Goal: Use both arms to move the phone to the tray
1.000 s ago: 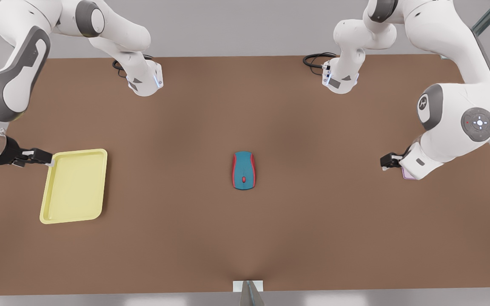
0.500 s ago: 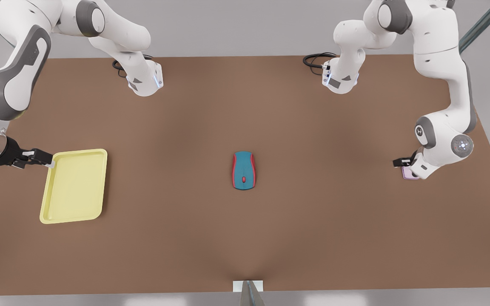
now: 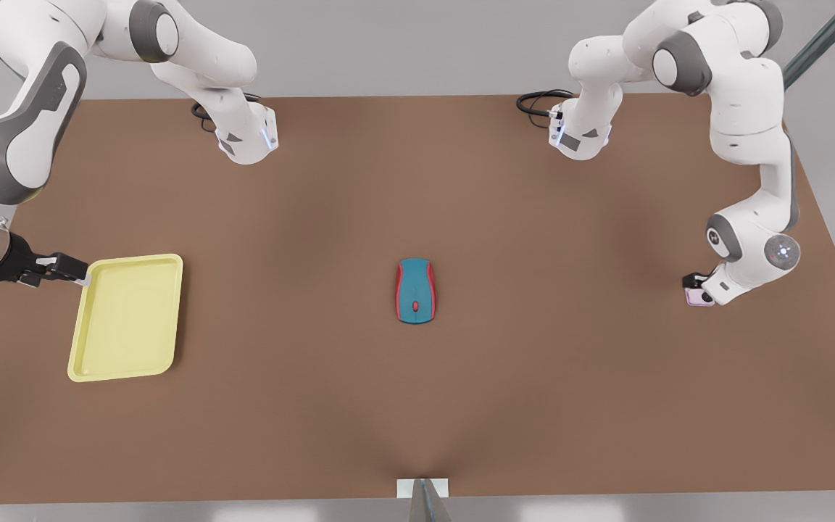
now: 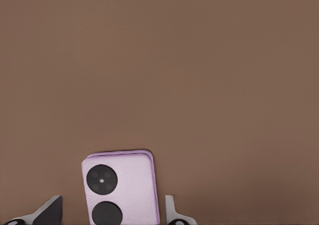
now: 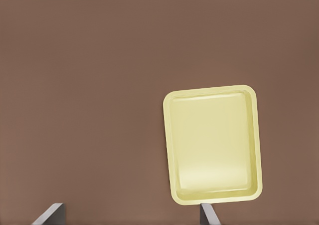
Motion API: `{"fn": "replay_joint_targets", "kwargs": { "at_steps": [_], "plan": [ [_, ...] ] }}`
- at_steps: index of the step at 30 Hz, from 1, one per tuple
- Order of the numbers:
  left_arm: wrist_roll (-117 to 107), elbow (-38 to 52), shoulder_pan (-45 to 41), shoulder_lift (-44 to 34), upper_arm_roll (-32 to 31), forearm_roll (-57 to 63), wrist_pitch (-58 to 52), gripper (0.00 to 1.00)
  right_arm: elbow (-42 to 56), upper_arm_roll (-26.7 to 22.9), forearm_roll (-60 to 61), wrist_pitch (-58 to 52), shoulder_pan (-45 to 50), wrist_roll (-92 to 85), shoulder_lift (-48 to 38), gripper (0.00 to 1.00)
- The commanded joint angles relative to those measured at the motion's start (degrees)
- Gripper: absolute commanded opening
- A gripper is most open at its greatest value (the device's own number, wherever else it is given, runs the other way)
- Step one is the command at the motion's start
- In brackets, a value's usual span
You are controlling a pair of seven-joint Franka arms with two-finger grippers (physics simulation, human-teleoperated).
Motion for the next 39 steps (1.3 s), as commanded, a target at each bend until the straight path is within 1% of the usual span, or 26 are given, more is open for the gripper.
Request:
{"fn": "replay_joint_targets", "kwargs": {
  "at_steps": [1,8,14,20,21,22,30,32,34,39],
  "plan": [
    [21.33,0.03,0.16,0.30,-0.12,-0.17,2.27,1.00,0.05,-0.02,0.07,-0.06,-0.01,0.15,-0.06,1.00],
    [21.94,0.03,1.65,2.93,-0.38,-4.83,2.53,1.00,-0.04,-0.02,0.33,-0.06,-0.01,0.15,0.03,1.00],
    [21.94,0.03,1.83,2.93,-0.30,-15.02,-0.02,1.00,0.05,-0.02,0.33,0.03,-0.18,-0.02,-0.15,1.00],
    [21.94,0.11,2.00,3.73,-0.30,-15.55,-0.02,1.00,0.05,-0.11,0.42,0.03,-0.45,-0.11,-0.15,1.00],
    [21.94,0.11,2.00,3.73,-0.30,-15.55,0.07,0.97,0.05,-0.11,0.42,0.03,-0.27,-0.02,-0.15,1.00],
    [21.94,0.11,2.00,3.73,-0.30,-15.55,-0.02,0.97,0.05,-0.11,0.42,0.03,-0.18,0.06,-0.15,1.00],
    [21.94,0.55,2.00,3.55,-0.30,-15.55,-0.02,0.96,0.14,0.16,0.51,0.03,0.08,0.15,-0.15,1.00],
    [21.94,0.55,2.00,3.64,-0.30,-15.55,-0.02,0.91,0.22,0.25,0.51,-0.14,0.17,0.15,-0.59,1.00],
    [21.94,0.64,2.00,3.64,-0.30,-15.55,0.07,0.88,0.14,1.39,0.42,-0.76,0.26,0.24,-0.77,1.00],
    [21.94,0.64,2.00,3.64,-0.30,-15.55,0.07,0.87,0.14,1.65,0.51,-0.76,0.17,0.06,-0.77,1.00]
  ]
}}
